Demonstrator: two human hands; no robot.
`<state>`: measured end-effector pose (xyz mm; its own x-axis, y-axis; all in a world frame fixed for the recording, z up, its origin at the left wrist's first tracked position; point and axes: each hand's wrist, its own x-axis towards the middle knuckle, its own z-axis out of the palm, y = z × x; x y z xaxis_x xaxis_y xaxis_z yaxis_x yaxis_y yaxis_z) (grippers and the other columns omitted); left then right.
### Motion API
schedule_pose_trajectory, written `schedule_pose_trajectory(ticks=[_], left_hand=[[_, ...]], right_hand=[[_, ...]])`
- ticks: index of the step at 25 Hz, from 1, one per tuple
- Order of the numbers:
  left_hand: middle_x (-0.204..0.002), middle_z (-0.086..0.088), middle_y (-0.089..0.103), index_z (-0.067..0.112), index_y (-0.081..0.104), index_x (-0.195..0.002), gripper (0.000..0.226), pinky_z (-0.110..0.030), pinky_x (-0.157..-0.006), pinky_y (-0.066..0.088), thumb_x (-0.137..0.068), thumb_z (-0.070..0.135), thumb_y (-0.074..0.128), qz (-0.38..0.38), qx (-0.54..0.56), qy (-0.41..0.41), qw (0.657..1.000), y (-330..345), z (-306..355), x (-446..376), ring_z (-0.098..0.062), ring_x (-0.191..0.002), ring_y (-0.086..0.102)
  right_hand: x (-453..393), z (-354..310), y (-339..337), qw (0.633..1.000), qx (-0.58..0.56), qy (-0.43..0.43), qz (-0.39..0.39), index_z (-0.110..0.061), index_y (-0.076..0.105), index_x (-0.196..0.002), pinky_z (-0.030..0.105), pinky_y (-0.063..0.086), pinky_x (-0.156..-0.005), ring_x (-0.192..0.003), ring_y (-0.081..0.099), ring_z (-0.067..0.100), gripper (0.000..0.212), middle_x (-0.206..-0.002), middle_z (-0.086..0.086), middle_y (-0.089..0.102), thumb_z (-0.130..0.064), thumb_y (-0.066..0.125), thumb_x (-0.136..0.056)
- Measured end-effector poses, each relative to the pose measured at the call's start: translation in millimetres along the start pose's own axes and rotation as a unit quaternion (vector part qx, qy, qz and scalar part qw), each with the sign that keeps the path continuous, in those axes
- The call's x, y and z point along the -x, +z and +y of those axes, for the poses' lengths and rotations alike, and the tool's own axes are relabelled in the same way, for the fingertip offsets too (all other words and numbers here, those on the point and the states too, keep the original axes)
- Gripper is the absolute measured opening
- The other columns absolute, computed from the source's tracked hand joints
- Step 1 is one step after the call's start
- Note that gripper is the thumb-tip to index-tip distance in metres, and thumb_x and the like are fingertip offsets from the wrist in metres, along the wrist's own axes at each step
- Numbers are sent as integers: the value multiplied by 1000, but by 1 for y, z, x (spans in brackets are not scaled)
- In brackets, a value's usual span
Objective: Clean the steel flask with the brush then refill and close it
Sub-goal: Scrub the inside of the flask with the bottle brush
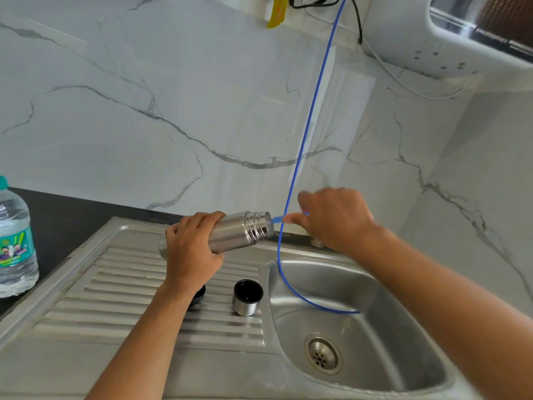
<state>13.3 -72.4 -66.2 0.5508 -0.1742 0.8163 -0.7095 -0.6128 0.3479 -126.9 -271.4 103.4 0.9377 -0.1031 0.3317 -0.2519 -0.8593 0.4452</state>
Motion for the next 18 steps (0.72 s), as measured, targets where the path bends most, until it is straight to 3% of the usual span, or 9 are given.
schedule_pose_trajectory(ticks=[2, 4, 7, 9, 10, 11, 14, 16, 18], left_hand=[[-111, 6, 66, 24, 62, -127, 77, -44, -87, 40, -54, 7, 82, 3, 15, -24, 1000, 0, 2, 0, -23, -104, 58], [-110, 6, 65, 24, 63, -126, 76, -43, -88, 39, -54, 6, 81, 10, 18, -22, 1000, 0, 3, 0, -22, -103, 58], [-108, 6, 66, 24, 65, -123, 74, -40, -89, 35, -52, 4, 79, 20, 8, 5, 1000, 0, 5, 0, -22, -100, 59], [-108, 5, 66, 22, 66, -120, 73, -41, -91, 36, -51, 2, 78, 22, 7, 39, 999, -1, 5, -1, -22, -100, 59], [-108, 4, 66, 22, 66, -120, 73, -42, -92, 36, -51, 1, 78, 23, 8, 45, 999, -2, 4, -3, -22, -101, 59], [-109, 3, 66, 21, 66, -121, 74, -42, -93, 37, -51, 1, 78, 24, 5, 44, 999, -3, 3, -3, -23, -101, 59], [-110, 4, 65, 23, 63, -124, 75, -44, -91, 39, -54, 3, 79, 18, 1, 11, 1000, 0, 2, -3, -23, -102, 59], [-110, 5, 65, 24, 62, -125, 75, -44, -88, 40, -55, 4, 81, 16, 18, -22, 999, 2, 1, -1, -22, -102, 58], [-110, 5, 65, 24, 62, -124, 75, -43, -88, 39, -55, 4, 81, 22, 18, -30, 999, 1, 0, -2, -22, -102, 58]], right_hand=[[9, -13, 10, 975, 112, -3, 193, -22, 61, -85, 48, 39, -83, -76, 59, 26, 47, -77, -1, 59, -63, 43, -99], [14, -12, 16, 968, 122, -24, 217, -20, 61, -77, 43, 39, -75, -66, 56, 26, 52, -68, -1, 57, -60, 38, -102], [11, -1, 4, 998, -35, 12, -44, -19, 57, -73, 32, 39, -62, -64, 54, 22, 66, -64, -2, 50, -69, 25, -102], [7, 5, -11, 894, -307, 110, -309, -20, 41, -61, 26, 27, -51, -50, 31, 17, 65, -56, -4, 33, -74, 34, -98], [5, 7, -17, 850, -360, 131, -363, -22, 35, -59, 24, 22, -49, -48, 23, 17, 65, -55, -4, 27, -76, 37, -95], [5, 7, -20, 857, -350, 122, -358, -21, 36, -59, 24, 23, -47, -46, 25, 17, 67, -54, -3, 29, -79, 38, -93], [9, -2, -5, 998, -22, -4, -65, -16, 57, -79, 32, 43, -61, -68, 59, 25, 62, -70, 1, 52, -74, 39, -96], [16, -16, 12, 977, 107, -106, 149, -18, 57, -77, 34, 38, -58, -65, 57, 28, 42, -70, 1, 55, -53, 51, -100], [15, -25, 16, 979, 71, -111, 159, -20, 52, -75, 34, 35, -55, -60, 52, 26, 39, -68, 2, 57, -47, 47, -103]])
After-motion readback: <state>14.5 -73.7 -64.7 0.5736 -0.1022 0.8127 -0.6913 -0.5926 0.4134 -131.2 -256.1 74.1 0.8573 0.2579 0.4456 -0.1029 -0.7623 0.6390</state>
